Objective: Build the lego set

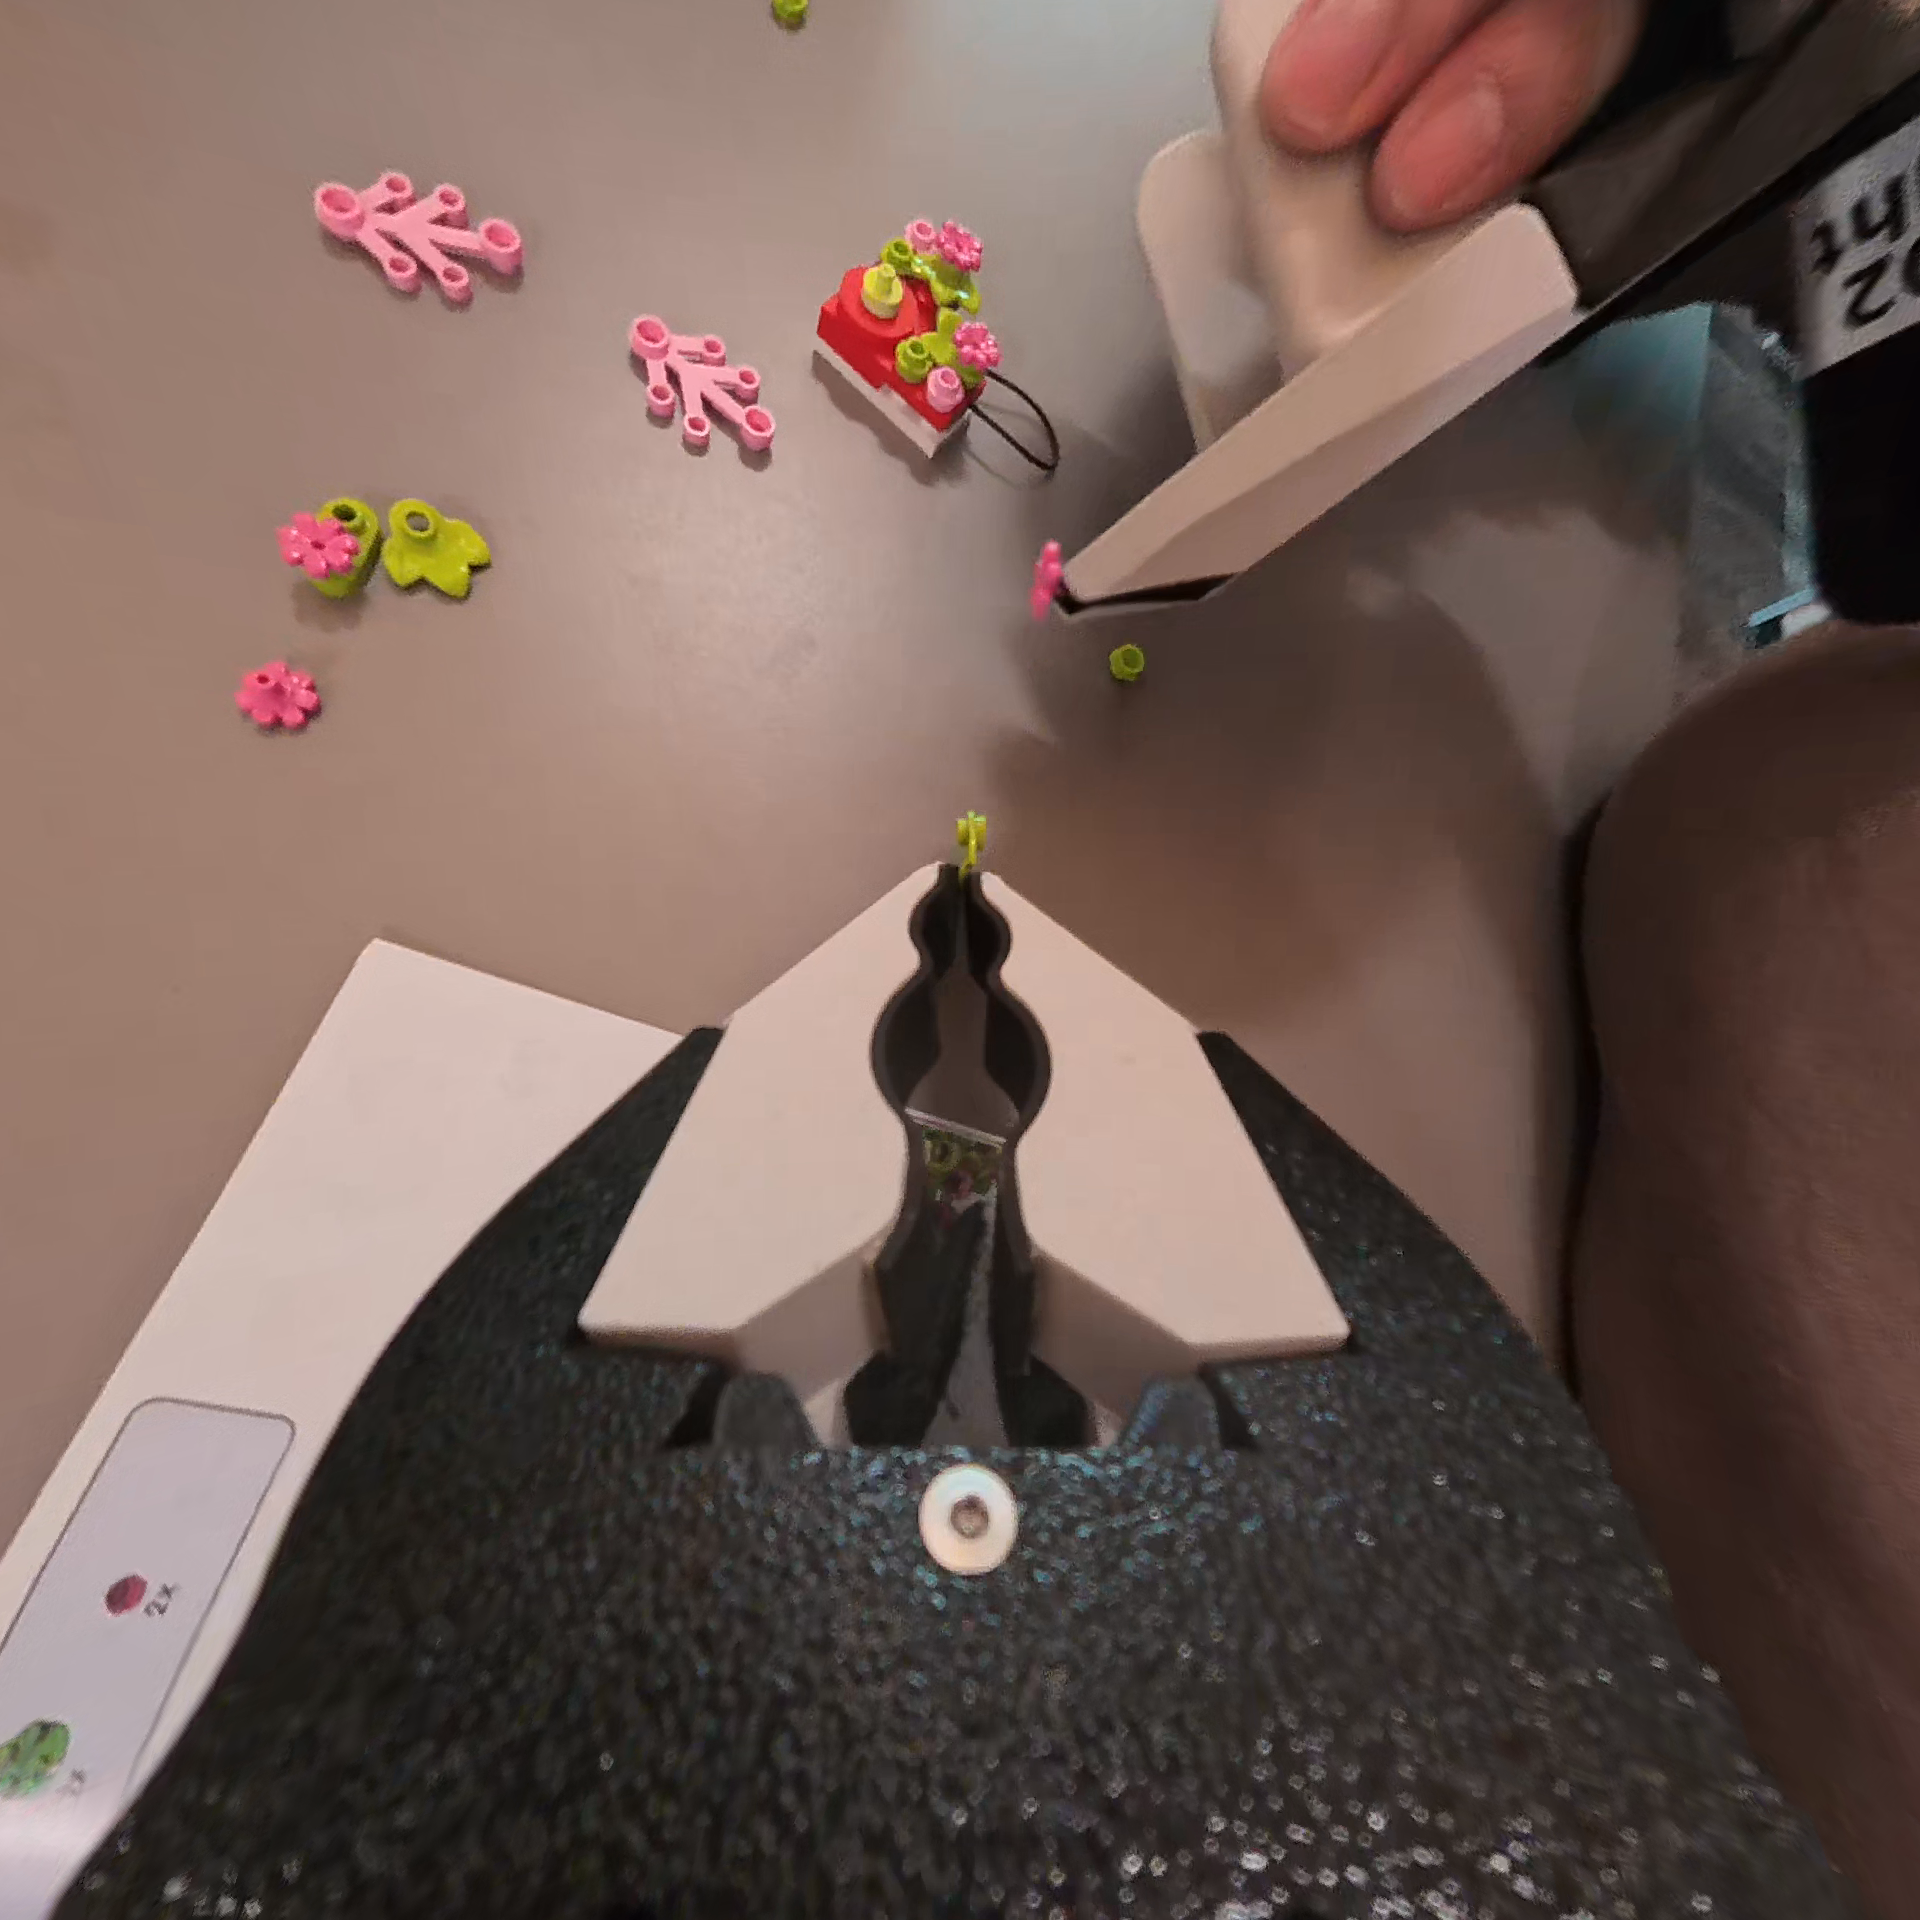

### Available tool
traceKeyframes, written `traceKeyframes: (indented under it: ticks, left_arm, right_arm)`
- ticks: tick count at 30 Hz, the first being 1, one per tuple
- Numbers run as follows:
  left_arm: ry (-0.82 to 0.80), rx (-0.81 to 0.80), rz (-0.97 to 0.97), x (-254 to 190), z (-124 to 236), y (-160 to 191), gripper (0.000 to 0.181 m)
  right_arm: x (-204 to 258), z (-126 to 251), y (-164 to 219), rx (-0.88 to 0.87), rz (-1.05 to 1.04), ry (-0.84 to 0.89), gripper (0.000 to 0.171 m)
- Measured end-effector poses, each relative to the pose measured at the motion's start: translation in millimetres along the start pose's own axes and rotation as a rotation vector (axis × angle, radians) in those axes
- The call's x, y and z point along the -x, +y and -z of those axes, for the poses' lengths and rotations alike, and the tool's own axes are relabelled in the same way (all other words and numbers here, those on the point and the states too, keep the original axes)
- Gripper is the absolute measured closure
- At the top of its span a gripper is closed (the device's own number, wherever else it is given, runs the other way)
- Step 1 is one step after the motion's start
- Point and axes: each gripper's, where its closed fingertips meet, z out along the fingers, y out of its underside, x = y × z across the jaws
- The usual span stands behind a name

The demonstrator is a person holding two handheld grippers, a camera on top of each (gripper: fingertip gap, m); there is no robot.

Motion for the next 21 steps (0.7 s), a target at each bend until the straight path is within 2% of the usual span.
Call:
traceKeyframes:
  ticks: [1,4,10,16,21]
  left_arm:
    - [0.007,-0.001,0.019,0.1,0.6,0.1,0.181]
    - [0.031,0.016,0.071,1.3,1.6,3.0,0.181]
    - [0.128,0.056,0.219,0.1,3.9,5.0,0.181]
    - [0.129,0.062,0.307,4.6,7.4,4.7,0.18]
    - [0.068,0.047,0.313,6.7,13.3,1.0,0.16]
  right_arm:
    - [2.3,-0.4,1.4,0.007,0.019,-0.001,0.171]
    - [8.6,-2.5,5.2,0.038,0.064,-0.022,0.171]
    - [8.6,-7.1,4.3,0.043,0.02,-0.03,0.17]
    - [9.3,-11.3,-3.4,0.021,0.004,-0.014,0.171]
    - [10.1,-11.9,-7.0,-0.004,-0.023,0.021,0.171]
